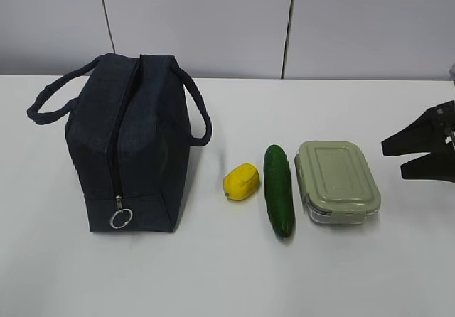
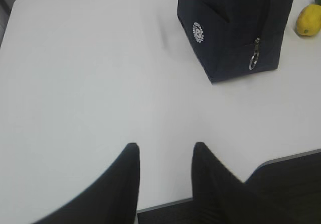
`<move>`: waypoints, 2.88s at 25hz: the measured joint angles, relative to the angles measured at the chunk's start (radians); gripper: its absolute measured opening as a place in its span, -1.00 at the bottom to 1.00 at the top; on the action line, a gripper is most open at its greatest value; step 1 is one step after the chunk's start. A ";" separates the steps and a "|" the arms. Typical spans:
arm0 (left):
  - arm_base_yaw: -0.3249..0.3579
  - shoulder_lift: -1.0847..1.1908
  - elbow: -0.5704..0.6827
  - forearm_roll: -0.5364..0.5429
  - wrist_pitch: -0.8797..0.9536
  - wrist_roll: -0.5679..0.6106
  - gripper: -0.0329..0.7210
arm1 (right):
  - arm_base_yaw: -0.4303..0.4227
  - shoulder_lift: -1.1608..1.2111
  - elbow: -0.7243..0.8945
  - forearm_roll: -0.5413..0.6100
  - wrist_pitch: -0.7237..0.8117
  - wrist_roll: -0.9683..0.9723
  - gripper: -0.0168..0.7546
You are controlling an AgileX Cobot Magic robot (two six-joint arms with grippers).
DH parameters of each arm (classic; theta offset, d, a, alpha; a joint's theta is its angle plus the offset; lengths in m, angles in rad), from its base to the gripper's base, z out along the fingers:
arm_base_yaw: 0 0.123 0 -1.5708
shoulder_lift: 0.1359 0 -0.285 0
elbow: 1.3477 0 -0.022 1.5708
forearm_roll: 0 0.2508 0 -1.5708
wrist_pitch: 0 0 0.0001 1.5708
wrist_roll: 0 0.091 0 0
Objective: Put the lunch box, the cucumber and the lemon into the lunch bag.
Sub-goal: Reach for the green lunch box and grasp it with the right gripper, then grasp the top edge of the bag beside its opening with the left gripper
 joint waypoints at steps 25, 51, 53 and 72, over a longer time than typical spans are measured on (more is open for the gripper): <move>0.000 0.000 0.000 -0.002 0.000 0.000 -0.28 | 0.045 0.295 -0.129 0.064 -0.006 -0.188 0.56; 0.000 0.000 0.000 -0.002 0.000 0.000 -0.28 | 0.127 0.402 -0.208 0.090 0.028 -0.204 0.46; 0.000 0.000 0.000 -0.002 0.000 0.000 -0.28 | 0.127 0.402 -0.208 0.092 0.037 -0.204 0.32; 0.000 0.140 -0.017 -0.080 -0.033 0.000 -0.28 | 0.127 0.402 -0.210 0.104 0.057 -0.176 -0.03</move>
